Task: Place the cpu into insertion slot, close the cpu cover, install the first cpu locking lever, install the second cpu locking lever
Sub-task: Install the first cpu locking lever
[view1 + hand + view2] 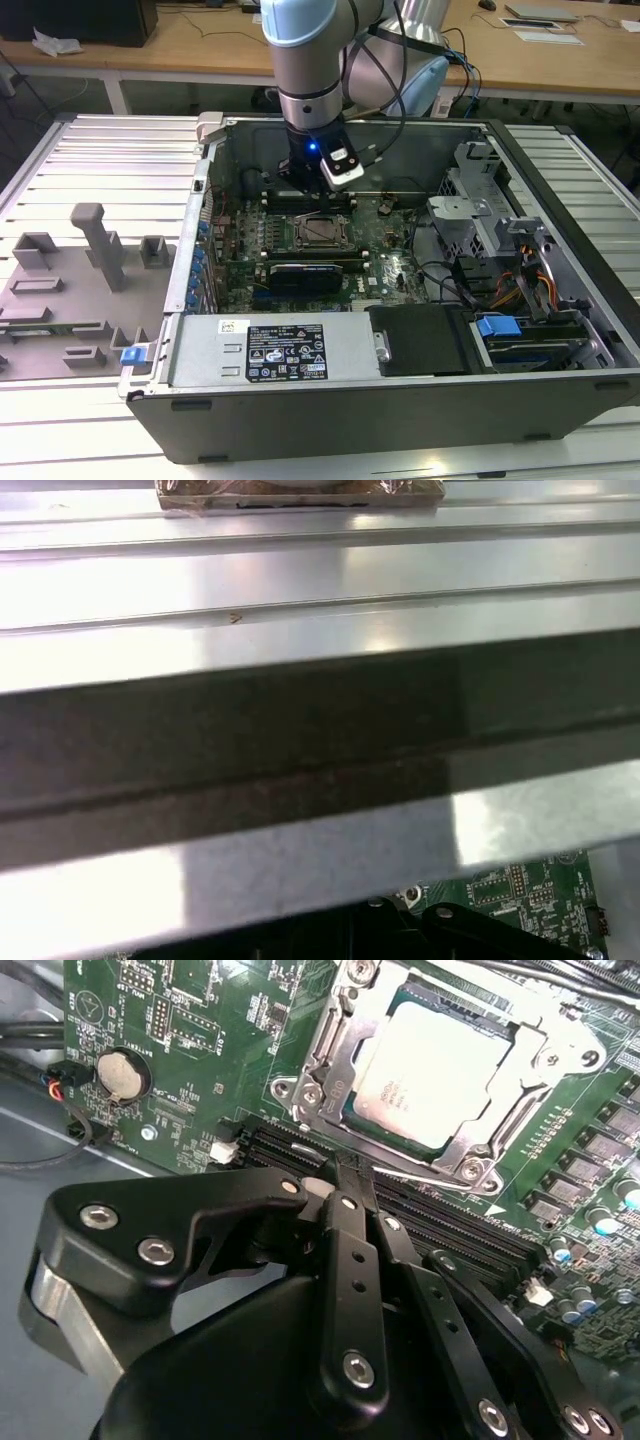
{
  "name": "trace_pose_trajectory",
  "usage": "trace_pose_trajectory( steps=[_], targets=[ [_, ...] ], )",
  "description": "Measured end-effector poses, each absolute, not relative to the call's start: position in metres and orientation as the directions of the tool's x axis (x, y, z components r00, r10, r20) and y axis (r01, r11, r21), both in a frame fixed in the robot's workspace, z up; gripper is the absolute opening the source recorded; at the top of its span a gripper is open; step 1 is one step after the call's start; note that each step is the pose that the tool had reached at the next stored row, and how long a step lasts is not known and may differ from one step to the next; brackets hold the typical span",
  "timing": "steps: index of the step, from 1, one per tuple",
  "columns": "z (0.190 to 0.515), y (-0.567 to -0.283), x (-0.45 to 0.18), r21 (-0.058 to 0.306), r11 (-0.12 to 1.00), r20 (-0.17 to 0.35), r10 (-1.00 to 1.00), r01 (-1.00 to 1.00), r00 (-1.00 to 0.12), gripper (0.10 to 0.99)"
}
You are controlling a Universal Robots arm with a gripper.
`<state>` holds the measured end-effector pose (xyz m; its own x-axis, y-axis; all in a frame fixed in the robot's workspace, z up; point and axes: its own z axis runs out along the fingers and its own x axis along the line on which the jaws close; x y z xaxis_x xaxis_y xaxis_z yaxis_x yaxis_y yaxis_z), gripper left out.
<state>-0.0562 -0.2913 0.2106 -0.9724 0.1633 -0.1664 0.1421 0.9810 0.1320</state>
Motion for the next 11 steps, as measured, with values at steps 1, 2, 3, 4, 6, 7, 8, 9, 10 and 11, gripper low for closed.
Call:
trace_pose_trajectory(
  steps=[1, 2, 3, 4, 6, 7, 8, 9, 10, 11],
  targets=[
    [0.2105, -0.2911, -0.0562, 0.131, 0.980, -0.166, 0.169, 0.148, -0.972, 0.106],
    [0.2104, -0.2909, -0.0562, 0.131, 0.980, -0.167, 0.172, 0.151, -0.971, 0.106],
    [0.2102, -0.2909, -0.0562, 0.130, 0.979, -0.167, 0.178, 0.157, -0.970, 0.106],
    [0.2099, -0.2908, -0.0562, 0.129, 0.978, -0.167, 0.182, 0.162, -0.969, 0.106],
    [0.2083, -0.2874, -0.0562, 0.123, 0.974, -0.168, 0.211, 0.192, -0.963, 0.106],
    [0.2082, -0.2865, -0.0562, 0.123, 0.973, -0.168, 0.214, 0.195, -0.962, 0.106],
    [0.2082, -0.2858, -0.0562, 0.123, 0.973, -0.168, 0.216, 0.197, -0.962, 0.106],
    [0.2081, -0.2852, -0.0562, 0.122, 0.972, -0.168, 0.220, 0.201, -0.961, 0.106],
    [0.2076, -0.2851, -0.0562, 0.119, 0.971, -0.169, 0.225, 0.207, -0.959, 0.106],
    [0.2070, -0.2851, -0.0562, 0.117, 0.970, -0.170, 0.231, 0.213, -0.958, 0.106]
  ],
)
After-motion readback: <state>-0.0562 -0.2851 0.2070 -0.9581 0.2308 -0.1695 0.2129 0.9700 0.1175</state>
